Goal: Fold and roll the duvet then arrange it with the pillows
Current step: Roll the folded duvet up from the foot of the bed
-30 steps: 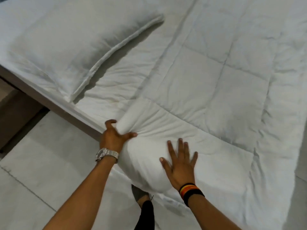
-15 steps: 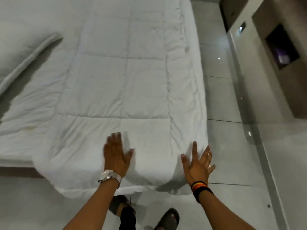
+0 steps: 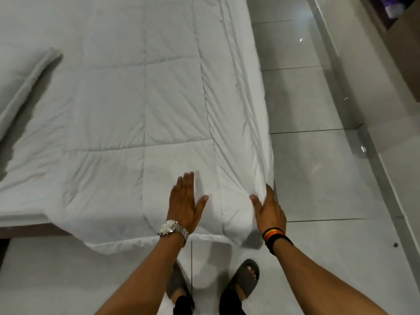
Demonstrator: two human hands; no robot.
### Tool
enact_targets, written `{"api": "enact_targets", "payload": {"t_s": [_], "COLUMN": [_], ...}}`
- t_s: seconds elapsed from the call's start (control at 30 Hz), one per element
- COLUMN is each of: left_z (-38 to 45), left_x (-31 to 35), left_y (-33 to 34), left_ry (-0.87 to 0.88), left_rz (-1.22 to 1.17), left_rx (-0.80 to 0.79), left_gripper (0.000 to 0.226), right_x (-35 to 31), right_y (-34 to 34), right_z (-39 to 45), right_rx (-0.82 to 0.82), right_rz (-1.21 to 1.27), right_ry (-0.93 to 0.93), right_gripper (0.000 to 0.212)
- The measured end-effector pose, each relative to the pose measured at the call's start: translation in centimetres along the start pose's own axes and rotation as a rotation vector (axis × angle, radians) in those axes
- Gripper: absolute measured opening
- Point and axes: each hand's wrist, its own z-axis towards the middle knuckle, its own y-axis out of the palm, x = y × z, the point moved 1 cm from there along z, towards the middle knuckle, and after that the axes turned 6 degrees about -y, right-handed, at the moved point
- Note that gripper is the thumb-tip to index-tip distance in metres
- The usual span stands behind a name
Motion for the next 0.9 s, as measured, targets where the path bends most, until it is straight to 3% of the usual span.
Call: {"api": "enact_targets", "payload": {"t_s": [0.1,0.17,0.27,0.33,0.43,0.5,0.6,0.73,0.83,0.9], "left_z": [-2.6,-4.5,-8.2,-10.3,-11.7,-11.2,-9.3,-6.2,-3.8,-2.4], "left_x": [-3.2,-6.3,-12.6,-16.0,-20.9,-24.8,-29.9,-30.2,-26.9,-25.3], "left_y": [-0.6,-0.7,-0.3,0.5,2.3,3.1,4.9,8.7,11.2,11.9], "left_ry": [-0.072,-0.187,-0.402,-0.682,-1.178,-1.303,-1.319,-1.257,-0.94,-0.876], "left_rz": [-0.058,-0.117,-0.31,-0.564,-0.877,-0.939,-1.146,-1.542,-1.843,-1.897], "left_rx": [0.071,0.141,0.238,0.26,0.28,0.358,0.406,0.304,0.144,0.238], "left_gripper": [0.085,0.086,0.088,0.092,0.095,0.109,0.14,0.152,0.118,0.091], "right_x": [1.3,1.8,3.2,4.0,3.2,2.3,2.9,0.0,-2.3,-2.5], "right_y": [0.7,1.4,4.9,8.1,13.7,16.9,21.6,25.8,27.4,27.6], "right_z": [-1.4,-3.6,-8.8,-11.8,-14.1,-12.5,-8.0,-3.2,-1.2,-1.0], "right_rx": [-0.017,0.057,0.145,0.12,0.058,0.114,0.33,0.501,0.689,0.69], "right_rz": [0.14,0.196,0.325,0.501,0.676,0.701,0.867,1.01,1.016,1.039], "right_ry": [0.014,0.069,0.291,0.515,0.777,0.811,0.666,0.564,0.566,0.622], "right_gripper": [0.079,0.089,0.118,0.133,0.123,0.118,0.125,0.116,0.104,0.097]}}
